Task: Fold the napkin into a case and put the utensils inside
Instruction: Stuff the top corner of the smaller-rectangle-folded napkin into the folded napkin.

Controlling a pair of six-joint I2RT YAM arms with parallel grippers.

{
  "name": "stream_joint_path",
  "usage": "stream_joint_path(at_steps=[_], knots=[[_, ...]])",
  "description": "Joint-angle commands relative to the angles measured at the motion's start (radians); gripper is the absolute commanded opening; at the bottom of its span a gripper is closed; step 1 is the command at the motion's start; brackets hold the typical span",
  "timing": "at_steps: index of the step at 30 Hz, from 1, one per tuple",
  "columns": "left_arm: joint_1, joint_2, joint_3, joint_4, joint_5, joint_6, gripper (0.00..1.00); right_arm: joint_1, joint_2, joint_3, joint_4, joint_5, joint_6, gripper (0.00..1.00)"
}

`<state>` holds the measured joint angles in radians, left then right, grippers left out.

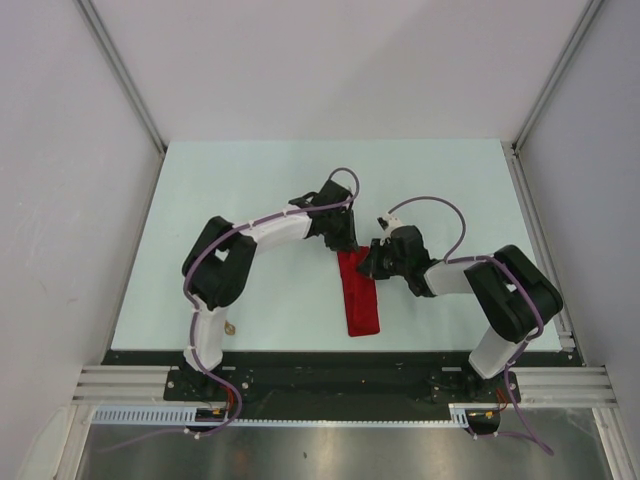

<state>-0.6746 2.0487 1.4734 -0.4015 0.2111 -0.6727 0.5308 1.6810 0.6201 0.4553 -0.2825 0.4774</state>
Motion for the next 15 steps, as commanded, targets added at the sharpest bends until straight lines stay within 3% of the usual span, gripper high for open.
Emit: stream_joint_path(at_steps=[1, 10, 15], knots=[[-0.006, 0.016, 0.073, -0.005, -0.019, 0.002, 0.24, 0.011, -0.003, 0.000, 0.043, -0.014, -0.022, 0.04], [-0.008, 0.048, 0.108, -0.025, -0.019, 0.022, 0.22, 0.008, -0.012, 0.013, 0.023, -0.018, -0.052, 0.05], [-0.010, 0.042, 0.104, -0.030, -0.026, 0.038, 0.01, -0.012, -0.061, 0.004, -0.007, -0.014, -0.054, 0.12]])
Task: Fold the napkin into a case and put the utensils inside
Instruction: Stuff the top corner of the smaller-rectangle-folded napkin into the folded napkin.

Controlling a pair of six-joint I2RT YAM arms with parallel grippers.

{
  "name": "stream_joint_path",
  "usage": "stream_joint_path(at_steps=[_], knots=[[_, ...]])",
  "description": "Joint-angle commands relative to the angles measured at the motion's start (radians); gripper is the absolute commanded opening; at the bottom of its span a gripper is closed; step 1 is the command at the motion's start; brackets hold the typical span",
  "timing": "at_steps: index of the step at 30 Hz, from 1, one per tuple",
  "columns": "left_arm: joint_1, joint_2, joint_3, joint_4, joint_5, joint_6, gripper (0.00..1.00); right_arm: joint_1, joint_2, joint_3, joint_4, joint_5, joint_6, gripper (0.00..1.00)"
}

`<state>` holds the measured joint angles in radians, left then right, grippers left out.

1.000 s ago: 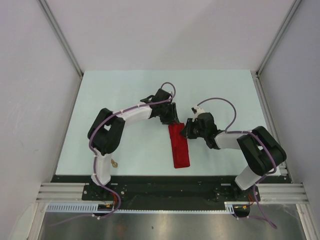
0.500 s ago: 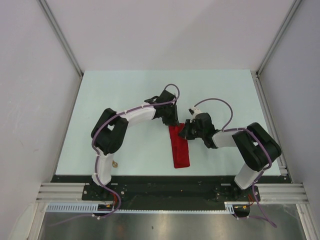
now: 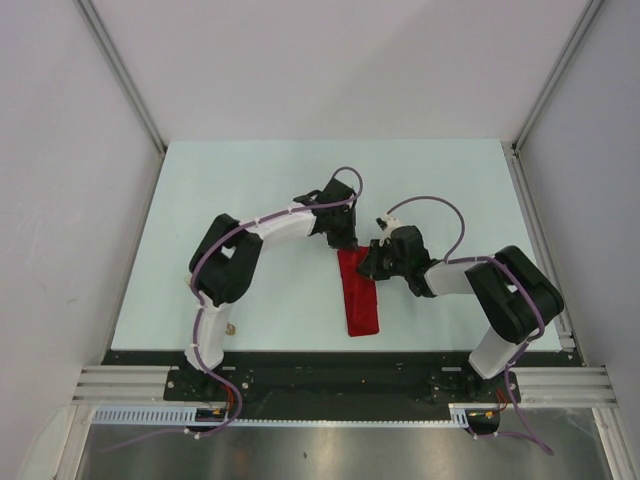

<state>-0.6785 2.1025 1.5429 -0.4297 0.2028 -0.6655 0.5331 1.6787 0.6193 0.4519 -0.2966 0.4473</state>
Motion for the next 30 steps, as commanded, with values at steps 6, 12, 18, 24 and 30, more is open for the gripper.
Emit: stream_joint_path(at_steps=[6, 12, 18, 24, 30], knots=[[-0.004, -0.076, -0.032, 0.040, 0.015, 0.001, 0.00, -0.018, -0.114, 0.007, -0.013, 0.016, -0.045, 0.32], [0.007, -0.148, -0.128, 0.126, 0.089, -0.078, 0.00, -0.015, -0.094, 0.019, 0.007, 0.017, -0.077, 0.34], [0.013, -0.196, -0.185, 0.177, 0.127, -0.128, 0.00, -0.015, -0.099, 0.022, 0.013, 0.030, -0.108, 0.41], [0.016, -0.200, -0.222, 0.212, 0.152, -0.160, 0.00, -0.005, -0.102, 0.022, 0.024, -0.002, -0.105, 0.43], [0.022, -0.205, -0.228, 0.224, 0.162, -0.178, 0.00, 0.028, -0.134, -0.012, 0.059, 0.016, -0.093, 0.51]])
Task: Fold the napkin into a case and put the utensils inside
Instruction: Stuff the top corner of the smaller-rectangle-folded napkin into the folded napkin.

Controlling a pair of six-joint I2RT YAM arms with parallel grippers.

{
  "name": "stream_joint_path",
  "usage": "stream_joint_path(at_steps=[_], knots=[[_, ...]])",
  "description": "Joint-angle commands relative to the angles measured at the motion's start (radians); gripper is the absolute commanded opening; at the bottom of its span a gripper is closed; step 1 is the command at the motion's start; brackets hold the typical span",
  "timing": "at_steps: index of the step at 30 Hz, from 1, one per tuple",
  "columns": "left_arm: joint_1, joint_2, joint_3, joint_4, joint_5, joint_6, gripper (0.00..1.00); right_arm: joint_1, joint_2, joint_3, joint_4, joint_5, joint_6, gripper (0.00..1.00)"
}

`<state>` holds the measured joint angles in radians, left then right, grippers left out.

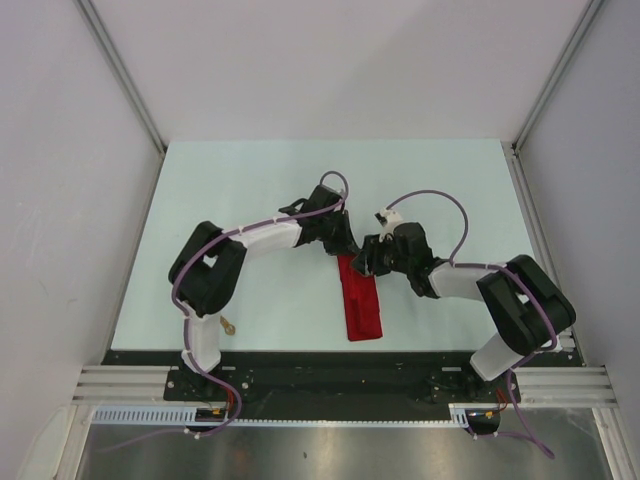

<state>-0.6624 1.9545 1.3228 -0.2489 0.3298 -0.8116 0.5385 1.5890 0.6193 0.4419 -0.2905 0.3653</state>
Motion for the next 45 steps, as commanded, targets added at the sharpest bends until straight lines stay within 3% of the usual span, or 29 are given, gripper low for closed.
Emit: stream_joint_path(at_steps=[1, 14, 19, 23, 26, 29, 30, 32, 33, 35, 38, 39, 42, 45], knots=[[0.009, -0.057, -0.011, 0.052, 0.046, -0.038, 0.00, 0.026, -0.043, -0.012, 0.066, 0.019, -0.015, 0.51], [0.023, -0.089, -0.103, 0.169, 0.133, -0.158, 0.00, 0.032, -0.037, -0.015, 0.072, 0.123, -0.039, 0.46], [0.024, -0.097, -0.128, 0.215, 0.155, -0.195, 0.00, 0.034, -0.035, -0.029, 0.129, 0.116, -0.011, 0.29], [0.029, -0.098, -0.135, 0.214, 0.153, -0.196, 0.00, 0.038, -0.029, -0.016, 0.117, 0.091, 0.004, 0.05], [0.035, -0.101, -0.117, 0.186, 0.129, -0.144, 0.00, 0.031, -0.052, -0.026, 0.078, 0.076, 0.004, 0.00], [0.037, -0.114, -0.076, 0.099, 0.065, -0.039, 0.19, 0.012, -0.087, -0.018, 0.029, 0.053, -0.006, 0.00], [0.038, -0.123, -0.068, 0.059, 0.045, -0.011, 0.32, -0.001, -0.095, -0.015, -0.010, 0.045, -0.009, 0.00], [0.035, -0.164, -0.059, 0.024, -0.033, 0.067, 0.40, -0.015, -0.116, -0.001, -0.069, 0.019, -0.023, 0.00], [0.035, -0.180, -0.060, -0.007, -0.064, 0.090, 0.51, -0.031, -0.122, 0.000, -0.083, 0.011, -0.029, 0.00], [0.029, -0.232, -0.086, -0.024, -0.147, 0.147, 0.55, -0.047, -0.135, 0.010, -0.126, -0.021, -0.038, 0.00], [0.017, -0.265, -0.131, -0.020, -0.190, 0.204, 0.44, -0.078, -0.124, 0.030, -0.158, -0.084, -0.042, 0.00], [0.012, -0.263, -0.137, -0.009, -0.192, 0.213, 0.32, -0.081, -0.120, 0.033, -0.158, -0.094, -0.043, 0.00], [-0.012, -0.240, -0.148, 0.006, -0.198, 0.241, 0.16, -0.084, -0.106, 0.039, -0.163, -0.118, -0.054, 0.00], [-0.040, -0.211, -0.134, 0.020, -0.209, 0.267, 0.09, -0.091, -0.101, 0.030, -0.147, -0.140, -0.051, 0.00]])
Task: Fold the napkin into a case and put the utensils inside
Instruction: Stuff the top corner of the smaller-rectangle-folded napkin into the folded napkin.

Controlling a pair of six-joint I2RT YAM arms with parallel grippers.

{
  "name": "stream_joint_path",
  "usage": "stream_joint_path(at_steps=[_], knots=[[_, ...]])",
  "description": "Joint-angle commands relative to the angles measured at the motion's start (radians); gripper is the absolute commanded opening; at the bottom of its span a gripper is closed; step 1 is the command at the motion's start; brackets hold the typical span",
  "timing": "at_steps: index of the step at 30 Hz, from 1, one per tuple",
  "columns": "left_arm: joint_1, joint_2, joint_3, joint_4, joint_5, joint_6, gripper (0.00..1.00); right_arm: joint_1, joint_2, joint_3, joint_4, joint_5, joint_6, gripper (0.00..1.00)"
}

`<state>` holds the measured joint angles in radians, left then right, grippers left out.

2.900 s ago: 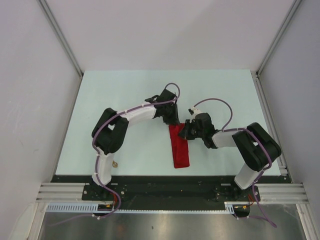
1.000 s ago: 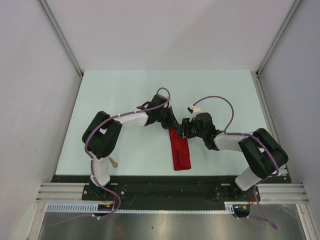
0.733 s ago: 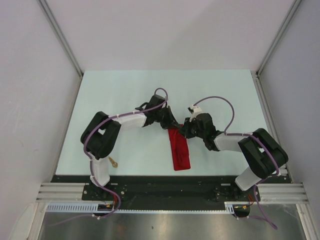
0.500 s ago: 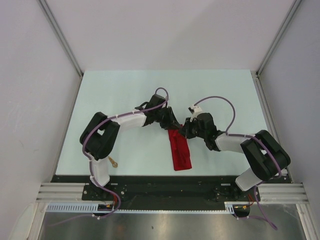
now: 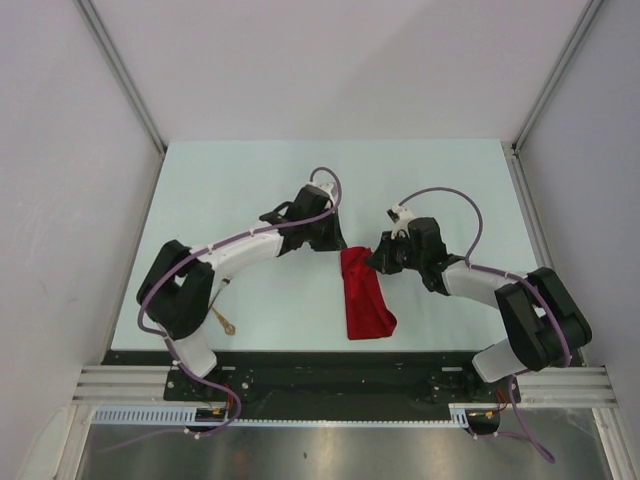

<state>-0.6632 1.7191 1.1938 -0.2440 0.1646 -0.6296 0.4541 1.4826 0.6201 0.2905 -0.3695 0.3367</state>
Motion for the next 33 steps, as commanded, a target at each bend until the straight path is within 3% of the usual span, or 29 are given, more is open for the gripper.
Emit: stream_joint_path(at_steps=[1, 5, 12, 20, 28, 33], knots=[[-0.047, 0.036, 0.001, 0.018, -0.043, 0.088, 0.08, -0.008, 0.010, 0.030, 0.006, -0.068, -0.025, 0.00], [-0.078, 0.086, 0.067, -0.006, -0.069, 0.146, 0.08, -0.022, 0.027, 0.029, 0.015, -0.082, -0.027, 0.00], [-0.136, 0.154, 0.130, -0.086, -0.161, 0.196, 0.31, -0.037, 0.033, 0.027, 0.022, -0.101, -0.008, 0.00], [-0.154, 0.191, 0.167, -0.126, -0.244, 0.212, 0.41, -0.037, 0.053, 0.023, 0.035, -0.105, 0.012, 0.00], [-0.156, 0.238, 0.202, -0.147, -0.254, 0.220, 0.40, -0.037, 0.056, 0.027, 0.036, -0.101, 0.030, 0.00], [-0.156, 0.264, 0.231, -0.169, -0.263, 0.226, 0.32, -0.035, 0.061, 0.030, 0.038, -0.106, 0.051, 0.00]])
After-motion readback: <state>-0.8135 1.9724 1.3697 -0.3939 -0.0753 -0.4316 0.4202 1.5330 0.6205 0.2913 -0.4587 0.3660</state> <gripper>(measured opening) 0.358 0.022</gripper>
